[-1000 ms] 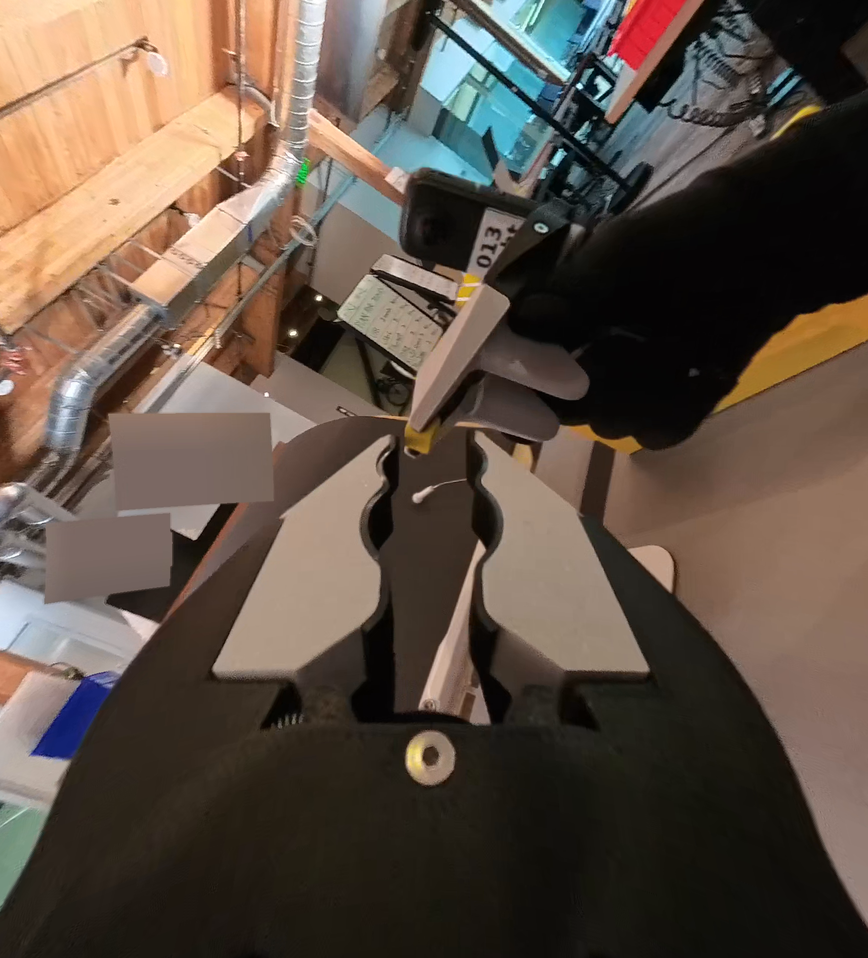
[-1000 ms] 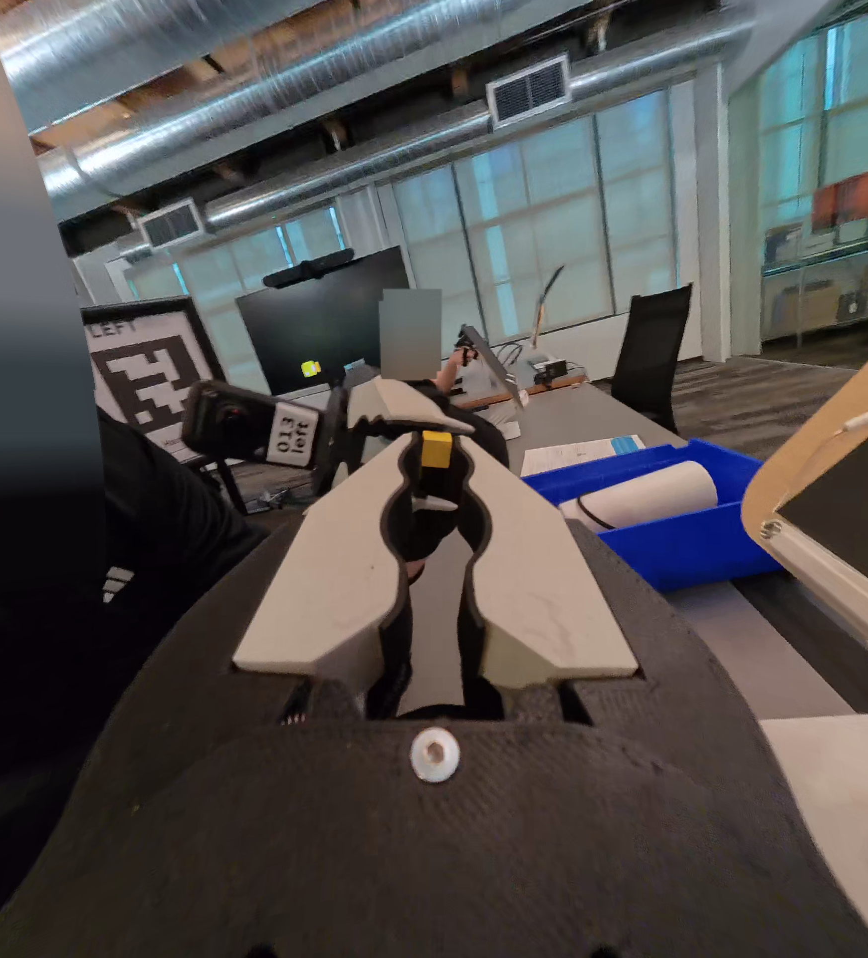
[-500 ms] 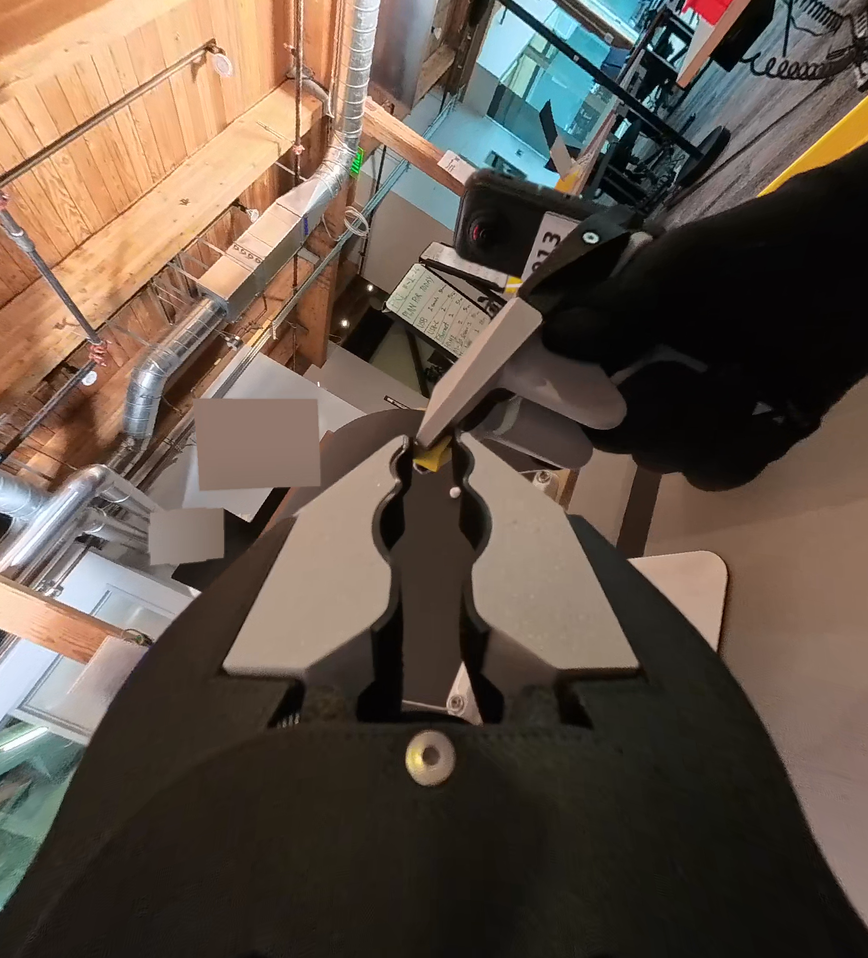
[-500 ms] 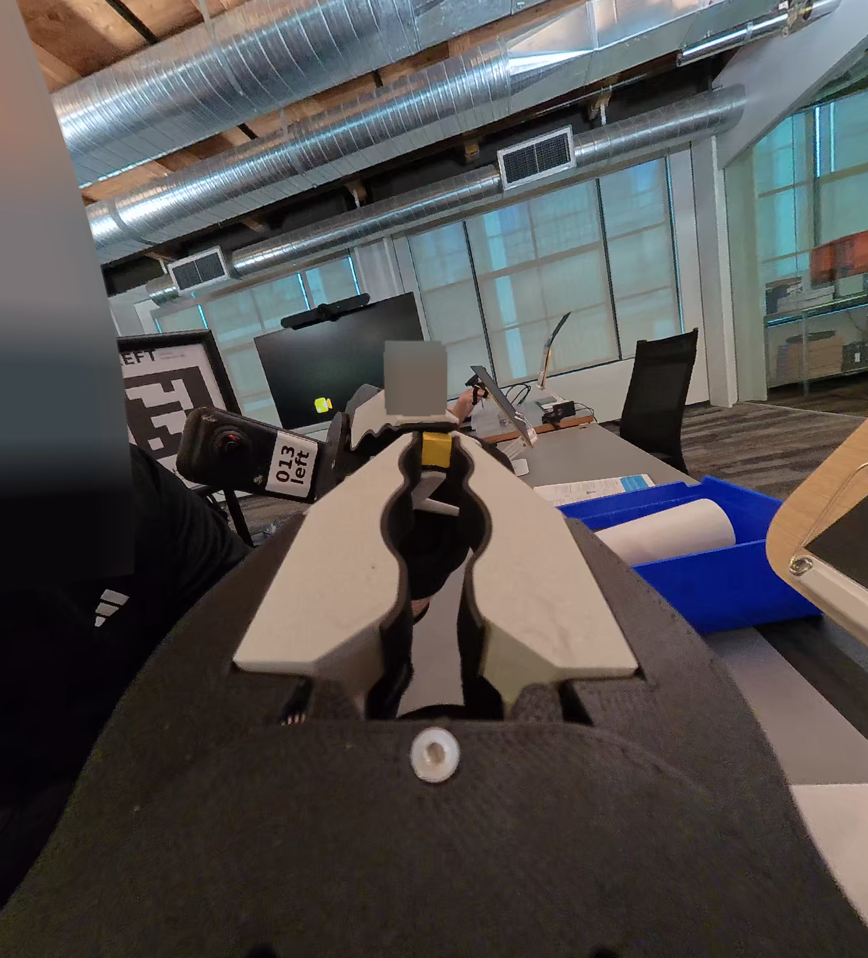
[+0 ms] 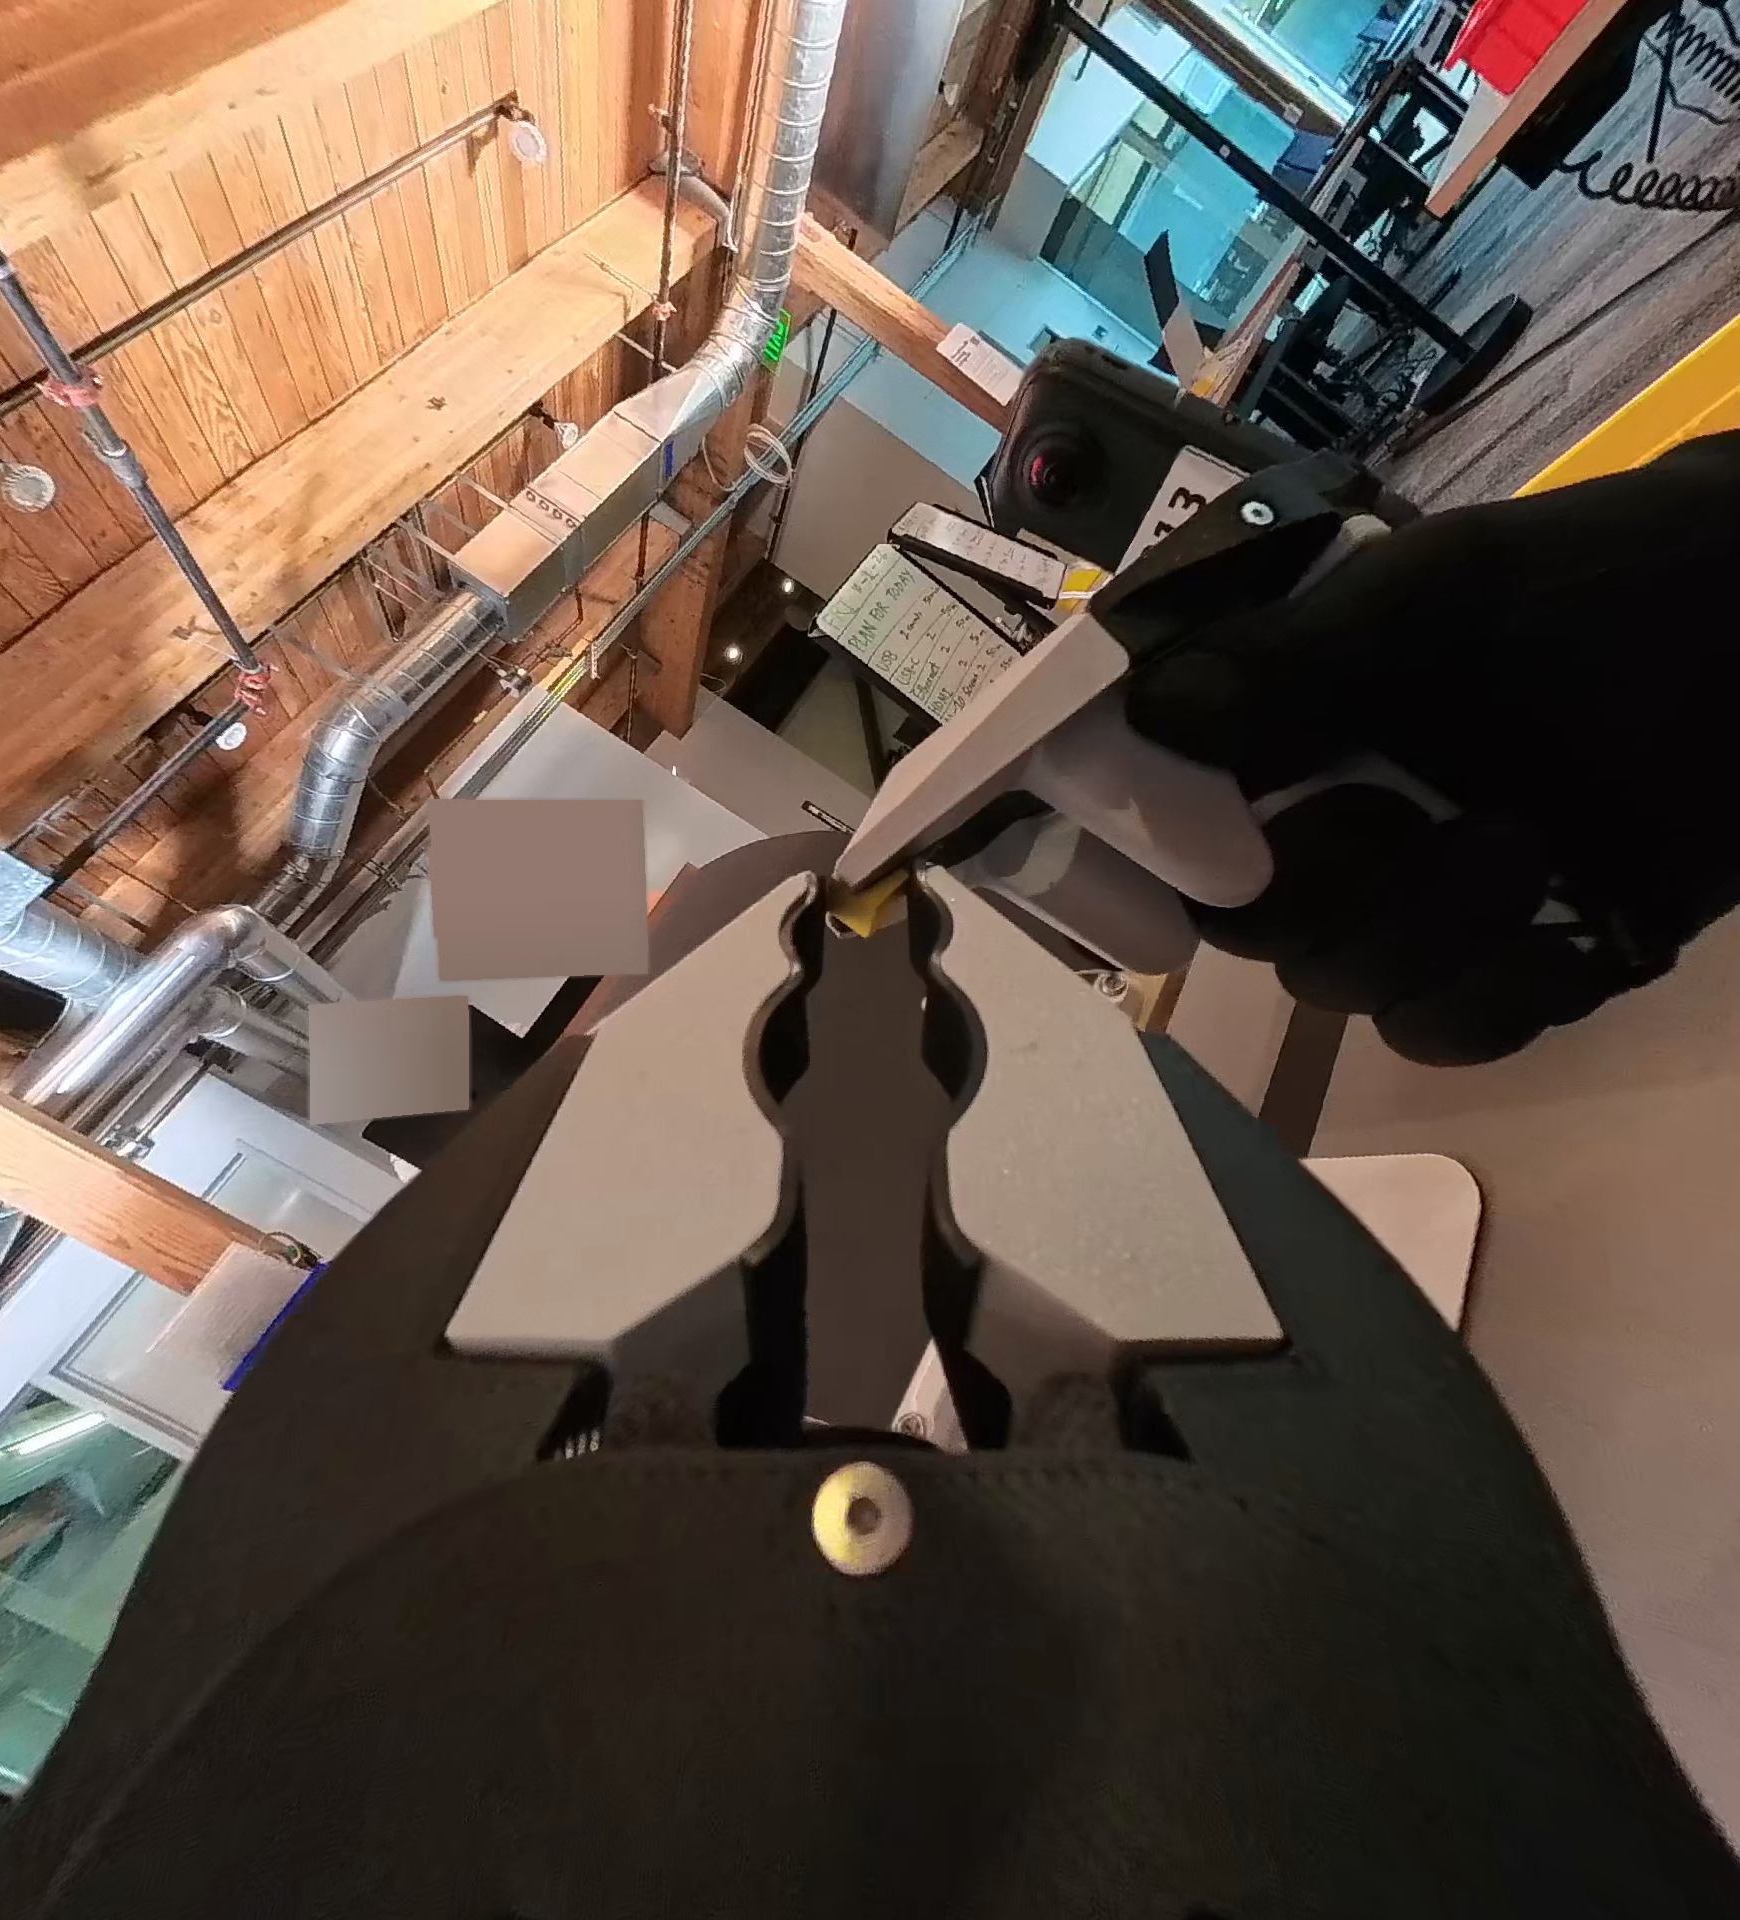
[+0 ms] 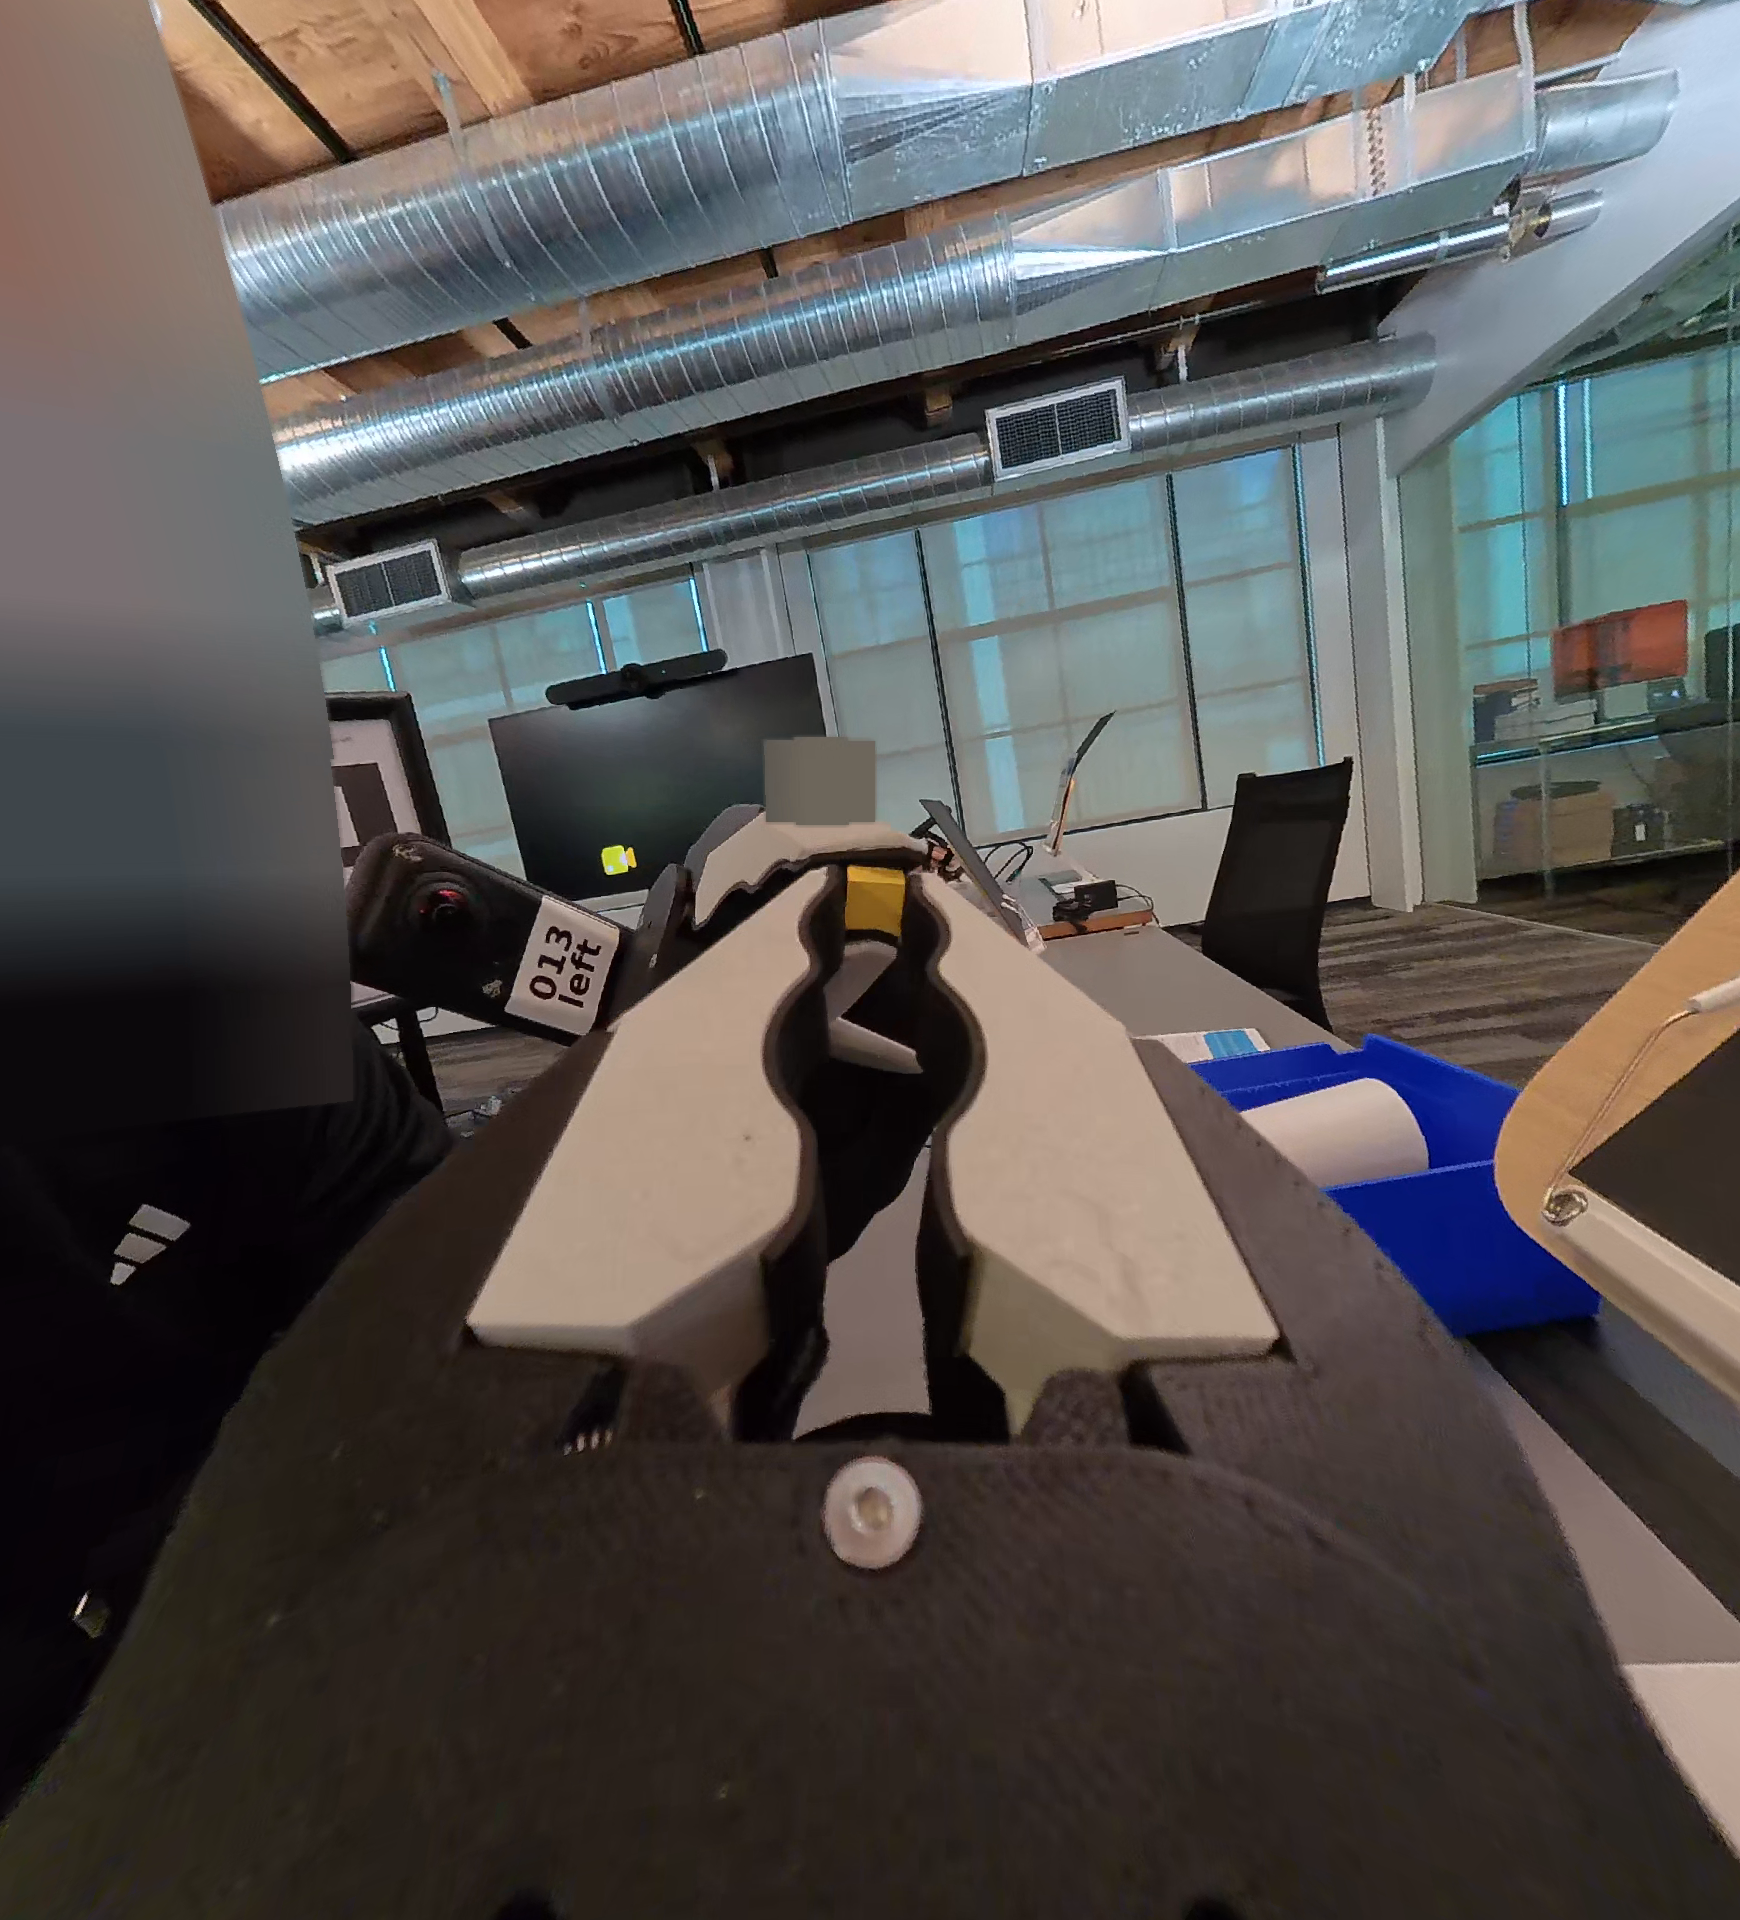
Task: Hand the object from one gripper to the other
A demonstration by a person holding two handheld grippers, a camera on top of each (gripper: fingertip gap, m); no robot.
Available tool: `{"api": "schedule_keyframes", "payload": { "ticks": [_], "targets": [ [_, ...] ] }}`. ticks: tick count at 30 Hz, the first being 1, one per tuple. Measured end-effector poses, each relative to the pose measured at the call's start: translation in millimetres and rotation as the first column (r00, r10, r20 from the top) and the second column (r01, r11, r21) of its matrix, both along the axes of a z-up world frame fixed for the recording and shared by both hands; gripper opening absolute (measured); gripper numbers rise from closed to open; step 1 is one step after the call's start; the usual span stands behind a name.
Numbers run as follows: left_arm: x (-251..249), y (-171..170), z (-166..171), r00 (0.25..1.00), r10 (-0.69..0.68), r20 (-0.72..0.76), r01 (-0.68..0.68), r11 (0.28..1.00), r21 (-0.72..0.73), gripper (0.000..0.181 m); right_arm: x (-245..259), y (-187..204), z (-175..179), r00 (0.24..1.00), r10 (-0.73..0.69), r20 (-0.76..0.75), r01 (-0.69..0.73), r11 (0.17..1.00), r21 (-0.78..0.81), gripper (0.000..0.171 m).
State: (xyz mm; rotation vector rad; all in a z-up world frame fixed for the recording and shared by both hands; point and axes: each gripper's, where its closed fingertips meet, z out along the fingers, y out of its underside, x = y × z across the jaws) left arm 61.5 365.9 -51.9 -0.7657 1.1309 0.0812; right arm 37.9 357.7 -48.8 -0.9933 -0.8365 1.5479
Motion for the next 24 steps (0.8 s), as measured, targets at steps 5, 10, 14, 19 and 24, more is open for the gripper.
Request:
{"api": "schedule_keyframes", "payload": {
  "ticks": [5,10,14,19,24],
  "targets": [
    [-0.9,-0.4,-1.2,1.0,-0.006,-0.015,0.006,1.0,-0.006,0.013,-0.9,1.0,-1.2,1.0,-0.007,0.026,0.007,1.0,0.001,0.014],
    [-3.5,-3.4,-1.1,0.995,-0.095,0.008,0.095,0.99,-0.102,0.013,9.9,8.1,0.9,0.992,-0.099,0.081,0.092,0.992,0.084,0.029],
    [-11.5,-7.0,5.1,0.962,-0.242,0.126,0.27,0.916,-0.297,0.013,19.4,6.4,1.4,0.917,-0.354,0.184,0.256,0.875,0.41,0.035],
    [-22.9,-10.2,13.6,0.819,-0.406,0.406,0.573,0.598,-0.56,0.013,13.7,-1.3,-1.3,0.718,-0.678,0.156,0.313,0.515,0.798,0.046],
    [-21.9,-17.0,16.3,0.639,-0.452,0.623,0.758,0.23,-0.611,0.012,0.8,-0.1,-2.3,0.548,-0.837,-0.009,0.298,0.185,0.936,0.048]
  ]
}}
